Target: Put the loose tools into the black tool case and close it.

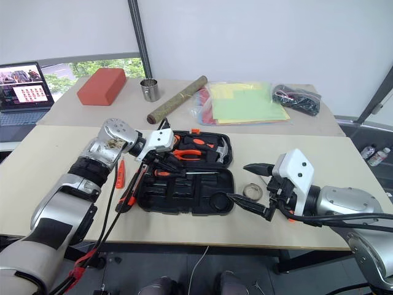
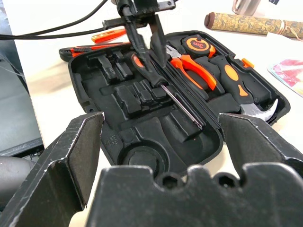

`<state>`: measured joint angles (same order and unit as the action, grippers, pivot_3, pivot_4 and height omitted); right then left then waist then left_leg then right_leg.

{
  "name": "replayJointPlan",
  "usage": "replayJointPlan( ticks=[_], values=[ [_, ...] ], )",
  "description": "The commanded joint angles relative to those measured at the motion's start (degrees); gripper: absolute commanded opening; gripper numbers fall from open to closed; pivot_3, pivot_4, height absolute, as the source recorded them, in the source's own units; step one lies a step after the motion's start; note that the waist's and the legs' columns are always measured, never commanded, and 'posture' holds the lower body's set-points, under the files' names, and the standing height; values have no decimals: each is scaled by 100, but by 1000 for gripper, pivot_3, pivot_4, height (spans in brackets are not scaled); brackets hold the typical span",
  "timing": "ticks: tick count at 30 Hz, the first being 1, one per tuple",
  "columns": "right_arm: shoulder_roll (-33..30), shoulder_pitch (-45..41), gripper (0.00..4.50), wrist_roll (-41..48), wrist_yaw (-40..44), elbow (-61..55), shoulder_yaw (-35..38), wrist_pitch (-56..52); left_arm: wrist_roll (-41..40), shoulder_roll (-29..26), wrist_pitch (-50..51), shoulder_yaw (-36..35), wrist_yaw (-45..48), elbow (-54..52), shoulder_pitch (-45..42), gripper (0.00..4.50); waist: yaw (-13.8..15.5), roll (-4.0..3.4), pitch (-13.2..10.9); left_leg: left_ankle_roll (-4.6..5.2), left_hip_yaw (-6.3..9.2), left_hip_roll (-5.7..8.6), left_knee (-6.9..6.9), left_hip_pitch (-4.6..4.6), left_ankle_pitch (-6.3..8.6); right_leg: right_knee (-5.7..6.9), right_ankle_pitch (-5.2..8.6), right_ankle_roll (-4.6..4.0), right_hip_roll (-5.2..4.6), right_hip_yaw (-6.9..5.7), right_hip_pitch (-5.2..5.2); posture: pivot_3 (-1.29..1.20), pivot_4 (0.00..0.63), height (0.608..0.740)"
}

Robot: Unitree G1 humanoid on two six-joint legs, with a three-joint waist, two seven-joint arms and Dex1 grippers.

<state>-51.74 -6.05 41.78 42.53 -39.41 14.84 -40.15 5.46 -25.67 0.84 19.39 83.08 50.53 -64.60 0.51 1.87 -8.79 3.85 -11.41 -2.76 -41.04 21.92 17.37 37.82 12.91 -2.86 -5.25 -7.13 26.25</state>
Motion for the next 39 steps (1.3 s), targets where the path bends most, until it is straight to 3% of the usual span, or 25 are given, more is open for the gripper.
replayJointPlan(
  ticks=[1,8,13,15,19,20,24,26,28,29,36,39],
  values=[
    [47,-89,4500,33,-39,-40,136,102,206,123,-344,131,-124,81,16,32,0,0,0,0,1,0,0,2,0,0,0,0,0,-1,0,0,150,736],
    [142,115,4500,7,-181,-134,223,66,789,228,-927,576,-536,118,385,32,37,-1,9,6,18,9,-8,-4,1,0,0,3,-7,4,-17,0,150,736],
    [190,637,4500,-57,-298,-195,613,71,508,135,-848,268,-381,-29,424,32,38,0,17,12,30,8,-10,-25,5,0,12,24,-12,6,-44,0,150,736],
    [248,1000,4500,-192,-427,-224,869,73,-13,108,-475,-160,-119,-211,356,32,25,1,17,13,33,7,-9,-21,5,-1,16,29,-10,5,-42,0,150,736],
    [518,1832,4500,-345,-762,-220,1423,-122,-1395,-51,646,-1156,439,-1202,417,921,11,2,16,13,35,5,-19,19,4,9,12,22,-2,5,-6,0,150,736],
    [601,2023,4500,-421,-827,-191,1490,-116,-1629,-179,1103,-1242,634,-1561,508,1438,10,2,16,13,35,4,-25,30,4,14,10,19,1,3,3,0,150,736],
    [851,2430,4500,-765,-1002,58,1440,38,-2800,-848,2395,-966,942,-3030,1075,2830,-83,-10,23,12,34,2,-22,12,4,15,29,48,7,19,-8,0,150,736],
    [913,2477,4500,-934,-1024,219,1311,133,-3064,-942,2704,-983,942,-3466,1245,3423,-91,-22,30,12,34,4,-19,-2,4,16,35,58,2,25,-18,0,150,736],
    [975,2387,4500,-1190,-1072,502,1082,283,-3139,-930,2951,-1029,929,-3691,1311,4296,-82,-21,30,12,35,6,-26,-13,4,23,37,63,-1,32,-30,0,150,736],
    [993,2305,4500,-1340,-1103,652,955,382,-3146,-924,3021,-1029,917,-3754,1323,4458,-75,-20,29,12,35,6,-28,-12,4,22,38,64,0,31,-32,0,150,736],
    [1250,1736,4500,-1964,-1177,1662,197,766,-3007,-1013,2802,-944,884,-4121,1465,4458,-92,-23,31,13,34,8,-20,-13,1,23,38,58,9,48,-27,0,150,736],
    [1428,1612,3724,-2084,-1304,2010,163,878,-2988,-1070,2722,-1004,866,-4106,1444,4500,-90,-23,31,12,34,10,-13,-10,1,23,34,38,13,48,-23,0,150,736]
  ],
)
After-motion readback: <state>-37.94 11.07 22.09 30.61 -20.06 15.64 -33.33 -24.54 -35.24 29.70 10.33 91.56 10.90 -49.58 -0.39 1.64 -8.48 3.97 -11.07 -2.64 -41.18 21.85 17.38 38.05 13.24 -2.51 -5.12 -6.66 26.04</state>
